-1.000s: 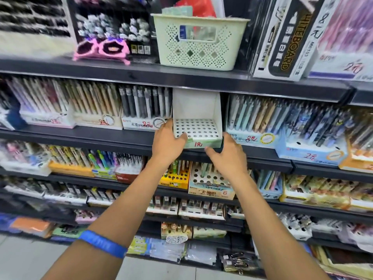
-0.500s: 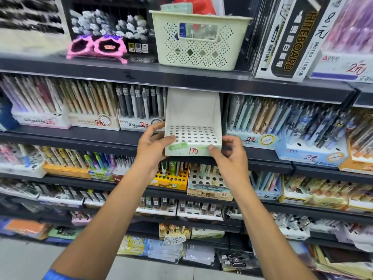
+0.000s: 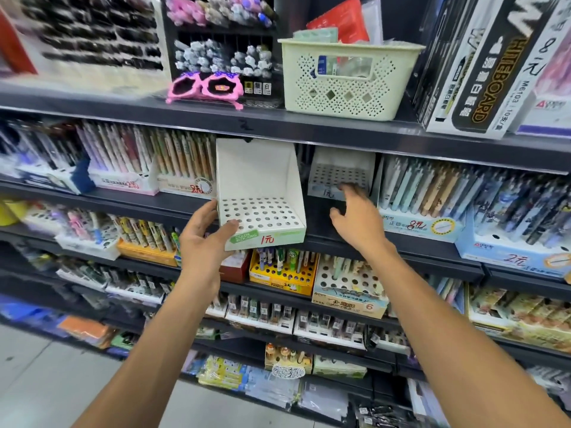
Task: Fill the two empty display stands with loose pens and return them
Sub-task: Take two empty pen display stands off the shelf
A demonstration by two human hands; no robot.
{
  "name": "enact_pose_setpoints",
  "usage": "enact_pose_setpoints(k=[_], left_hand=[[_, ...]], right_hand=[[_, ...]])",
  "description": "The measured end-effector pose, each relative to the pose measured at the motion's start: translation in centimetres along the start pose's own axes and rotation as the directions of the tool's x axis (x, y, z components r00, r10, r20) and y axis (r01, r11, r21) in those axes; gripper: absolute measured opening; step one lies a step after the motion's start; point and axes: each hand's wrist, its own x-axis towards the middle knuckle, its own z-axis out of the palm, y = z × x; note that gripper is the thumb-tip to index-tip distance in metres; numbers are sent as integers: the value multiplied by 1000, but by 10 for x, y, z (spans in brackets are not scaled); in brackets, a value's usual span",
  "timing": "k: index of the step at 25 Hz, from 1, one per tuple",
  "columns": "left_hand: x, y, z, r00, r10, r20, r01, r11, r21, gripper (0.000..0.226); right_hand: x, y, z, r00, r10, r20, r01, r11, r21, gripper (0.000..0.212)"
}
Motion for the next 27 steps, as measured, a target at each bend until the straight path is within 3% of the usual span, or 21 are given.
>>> enact_pose_setpoints(k=[2, 7, 11, 14, 17, 19, 20, 22, 24, 27], left_hand=[[0, 0, -5, 1000, 14, -22, -14, 1000, -5, 48], [3, -1, -7, 998, 26, -55, -26, 1000, -6, 49], [7, -2, -7, 997, 35, -63, -35, 999, -4, 44], [11, -5, -9, 995, 40, -87, -42, 999, -16, 41], [12, -7, -11, 994, 35, -101, -38, 999, -24, 41], [12, -10, -13, 995, 33, -97, -35, 999, -21, 41], [13, -12, -14, 995, 26, -99, -28, 999, -20, 41], [14, -15, -15, 995, 6, -104, -8, 1000, -18, 42], [15, -16, -16, 994, -15, -105, 13, 1000, -23, 46], [16, -16, -18, 992, -81, -93, 75, 995, -70, 51]], right_hand=[[17, 2, 6, 994, 11, 106, 6, 988, -152, 60], [38, 2, 14, 971, 94, 221, -38, 968, -249, 72], [28, -6, 8, 985, 18, 173, 33, 957, -289, 60], [14, -14, 4, 989, -73, 129, 110, 945, -309, 38], [-2, -15, 4, 985, -123, -121, 92, 968, -235, 23], [-13, -10, 2, 939, -34, -342, -6, 993, -117, 32], [-14, -9, -1, 932, 42, -360, -60, 997, -38, 40], [-10, -8, -6, 953, 200, -229, -194, 980, 49, 50], [-2, -5, -6, 947, 301, -113, -297, 953, 52, 46], [0, -4, -3, 920, 354, -170, -342, 935, 93, 29]])
